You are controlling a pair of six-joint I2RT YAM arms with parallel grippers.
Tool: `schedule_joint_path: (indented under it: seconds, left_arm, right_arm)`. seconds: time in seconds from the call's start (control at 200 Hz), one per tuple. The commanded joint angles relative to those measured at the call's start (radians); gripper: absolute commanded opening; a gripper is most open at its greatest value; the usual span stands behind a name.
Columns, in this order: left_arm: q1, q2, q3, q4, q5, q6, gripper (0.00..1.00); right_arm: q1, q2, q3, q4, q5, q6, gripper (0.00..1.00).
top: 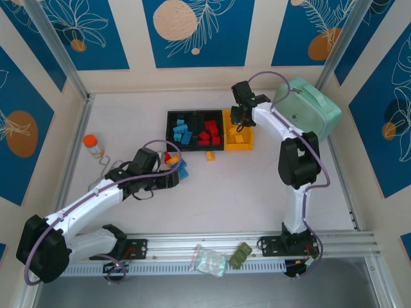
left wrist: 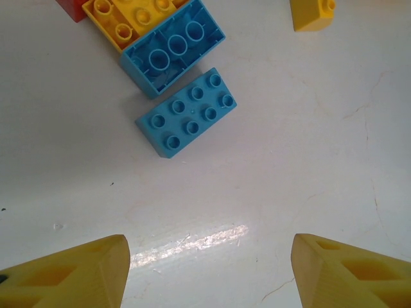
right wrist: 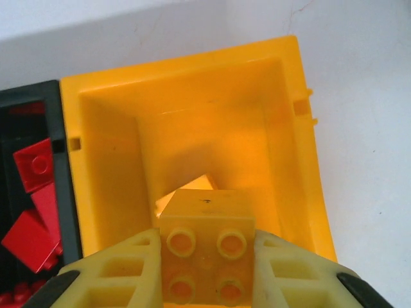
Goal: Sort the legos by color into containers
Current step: Place the lego in the container, then pick up the lego from the center of the table.
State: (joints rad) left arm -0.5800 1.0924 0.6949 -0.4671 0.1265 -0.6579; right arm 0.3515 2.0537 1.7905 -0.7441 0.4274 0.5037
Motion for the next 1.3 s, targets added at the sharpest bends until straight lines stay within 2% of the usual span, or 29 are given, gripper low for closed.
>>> schedule_joint_path:
  seconds: [0.0, 0.21, 0.41, 0.62, 1.03, 1.296]
  left_arm:
    - [-0.010, -0.022, 0.005, -0.006, -0.009, -0.010, 0.67]
    - [-0.011, -0.044, -0.009, -0.016, -0.031, -0.014, 0.67]
    - [-0.010, -0.061, -0.011, -0.037, -0.064, -0.020, 0.68]
    - [-0.010, -0.058, 0.004, -0.054, -0.089, -0.023, 0.68]
    - [-0.009, -0.037, 0.023, -0.031, -0.086, -0.029, 0.68]
    - [-0.009, -0.029, 0.052, -0.027, -0.058, -0.022, 0.68]
  right_arm:
    - [-0.004, 0.040, 0.078, -0.081, 0.066, -0.011, 0.25]
    - [-0.015, 0.110, 0.166, -0.129, 0.106, -0.008, 0.27]
    - [-0.002, 0.108, 0.187, -0.139, 0.108, -0.010, 0.43]
    - [0.027, 0.030, 0.158, -0.132, 0.087, -0.013, 0.50]
    - [0.156, -0.388, -0.307, 0.080, -0.017, 0.024, 0.52]
    - [0.275, -0.494, -0.514, 0.156, -0.007, 0.098, 0.54]
